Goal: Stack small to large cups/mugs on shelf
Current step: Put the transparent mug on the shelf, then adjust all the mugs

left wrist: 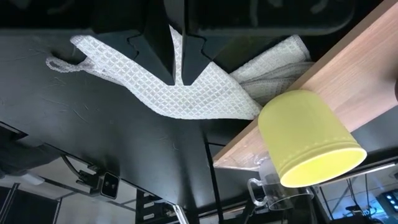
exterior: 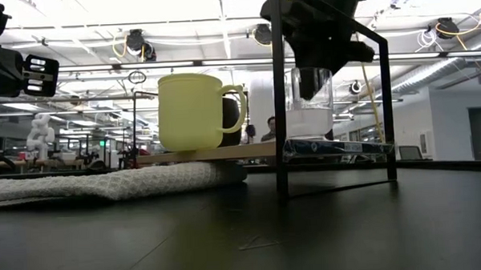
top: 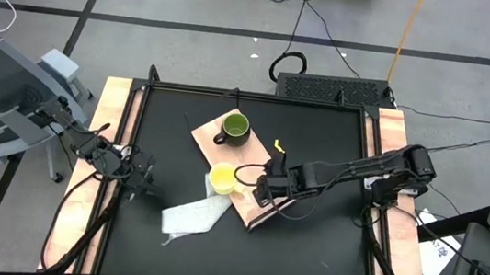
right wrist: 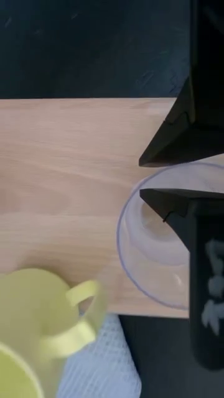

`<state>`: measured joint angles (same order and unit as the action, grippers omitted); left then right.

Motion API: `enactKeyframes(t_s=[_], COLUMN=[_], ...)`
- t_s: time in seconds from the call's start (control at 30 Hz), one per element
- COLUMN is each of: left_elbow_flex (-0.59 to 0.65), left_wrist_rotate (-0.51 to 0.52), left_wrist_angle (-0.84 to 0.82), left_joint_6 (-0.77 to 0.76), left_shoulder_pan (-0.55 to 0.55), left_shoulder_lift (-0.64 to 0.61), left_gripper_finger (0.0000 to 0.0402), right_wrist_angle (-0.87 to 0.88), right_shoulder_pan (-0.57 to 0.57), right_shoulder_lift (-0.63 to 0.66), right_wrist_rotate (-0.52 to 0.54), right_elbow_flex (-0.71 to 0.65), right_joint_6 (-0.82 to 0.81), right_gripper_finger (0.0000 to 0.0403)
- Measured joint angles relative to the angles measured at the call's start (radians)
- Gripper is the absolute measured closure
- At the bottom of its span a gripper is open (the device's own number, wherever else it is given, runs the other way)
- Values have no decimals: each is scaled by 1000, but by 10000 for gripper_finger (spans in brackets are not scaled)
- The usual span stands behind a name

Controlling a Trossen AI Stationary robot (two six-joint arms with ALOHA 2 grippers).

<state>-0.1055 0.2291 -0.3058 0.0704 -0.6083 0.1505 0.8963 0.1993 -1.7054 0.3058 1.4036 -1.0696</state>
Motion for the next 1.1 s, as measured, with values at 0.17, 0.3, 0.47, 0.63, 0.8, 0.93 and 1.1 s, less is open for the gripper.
enactKeyframes(t_s=[0.17, 0.3, 0.47, 0.63, 0.8, 0.93, 1.1], left_elbow_flex=[0, 0, 0, 0, 0, 0, 0], left_wrist_rotate=[0, 0, 0, 1, 1, 1, 0], left_wrist_angle=[0, 0, 0, 0, 0, 0, 0], left_joint_6=[0, 0, 0, 0, 0, 0, 0], left_shoulder_pan=[0, 0, 0, 0, 0, 0, 0], left_shoulder_lift=[0, 0, 0, 0, 0, 0, 0], left_gripper_finger=[371, 371, 371, 371, 371, 371, 371], right_wrist_angle=[5, 13, 6, -77, -237, -385, -479], right_shoulder_pan=[1, 1, 1, 4, 21, 40, 61], right_shoulder_lift=[32, 56, 91, 124, 140, 140, 141], right_wrist_rotate=[5, 11, 37, 38, 39, 37, 34], right_elbow_flex=[0, 0, 0, 0, 1, 1, 2], right_joint_6=[-7, -14, 26, 126, 325, 518, 716], right_gripper_finger=[343, 343, 343, 343, 351, 391, 400])
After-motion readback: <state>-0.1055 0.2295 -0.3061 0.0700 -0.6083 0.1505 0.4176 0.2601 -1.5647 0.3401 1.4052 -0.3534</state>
